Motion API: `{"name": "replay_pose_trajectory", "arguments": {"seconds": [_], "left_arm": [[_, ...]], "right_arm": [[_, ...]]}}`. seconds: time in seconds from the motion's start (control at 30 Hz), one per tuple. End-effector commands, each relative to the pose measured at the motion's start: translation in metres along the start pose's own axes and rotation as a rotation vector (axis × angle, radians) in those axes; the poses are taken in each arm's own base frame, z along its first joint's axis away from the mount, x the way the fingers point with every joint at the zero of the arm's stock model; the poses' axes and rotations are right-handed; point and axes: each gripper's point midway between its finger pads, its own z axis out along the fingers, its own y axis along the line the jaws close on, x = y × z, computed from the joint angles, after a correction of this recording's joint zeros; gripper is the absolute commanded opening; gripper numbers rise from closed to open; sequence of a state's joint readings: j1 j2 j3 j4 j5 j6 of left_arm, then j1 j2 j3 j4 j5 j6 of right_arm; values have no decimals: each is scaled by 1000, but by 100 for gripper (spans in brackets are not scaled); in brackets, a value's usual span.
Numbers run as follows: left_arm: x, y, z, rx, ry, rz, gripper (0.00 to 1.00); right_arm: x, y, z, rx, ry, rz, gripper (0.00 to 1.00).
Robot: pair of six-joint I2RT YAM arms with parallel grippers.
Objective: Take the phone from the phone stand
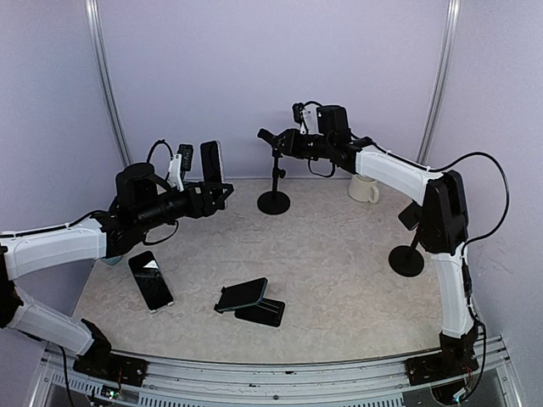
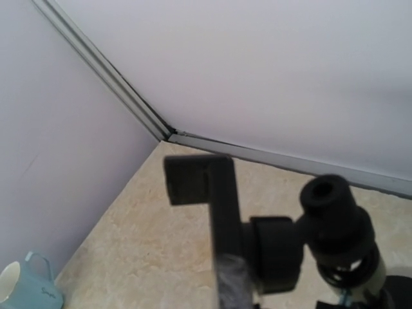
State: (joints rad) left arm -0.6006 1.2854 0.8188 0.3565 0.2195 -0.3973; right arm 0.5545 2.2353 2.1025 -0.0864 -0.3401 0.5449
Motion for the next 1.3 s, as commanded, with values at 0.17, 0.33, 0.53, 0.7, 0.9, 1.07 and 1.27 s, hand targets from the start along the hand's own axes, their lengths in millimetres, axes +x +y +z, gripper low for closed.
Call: {"name": "replay_pose_trajectory", "arguments": {"seconds": [0.17, 0.33, 0.53, 0.7, 0.9, 1.07, 1.27], "left_arm": [[3, 10, 9, -46, 9, -34, 23], [13, 14, 20, -96, 62, -33, 24], [33, 29, 36, -208, 148, -52, 24], [56, 40, 56, -280, 240, -71, 24], [95, 52, 83, -387, 371, -68, 26], [112, 64, 99, -461, 415, -76, 27], [136, 73, 120, -515, 470, -85, 28]], "right_arm": [[-43, 17, -9, -60, -110, -50, 50], [-52, 24, -17, -58, -126, -71, 63], [-66, 30, -38, -19, -156, -118, 80], [-77, 32, -67, 14, -196, -129, 86], [-77, 31, -99, 49, -218, -171, 89], [-76, 36, -128, 71, -241, -199, 89], [-67, 38, -160, 101, -261, -221, 90]]}}
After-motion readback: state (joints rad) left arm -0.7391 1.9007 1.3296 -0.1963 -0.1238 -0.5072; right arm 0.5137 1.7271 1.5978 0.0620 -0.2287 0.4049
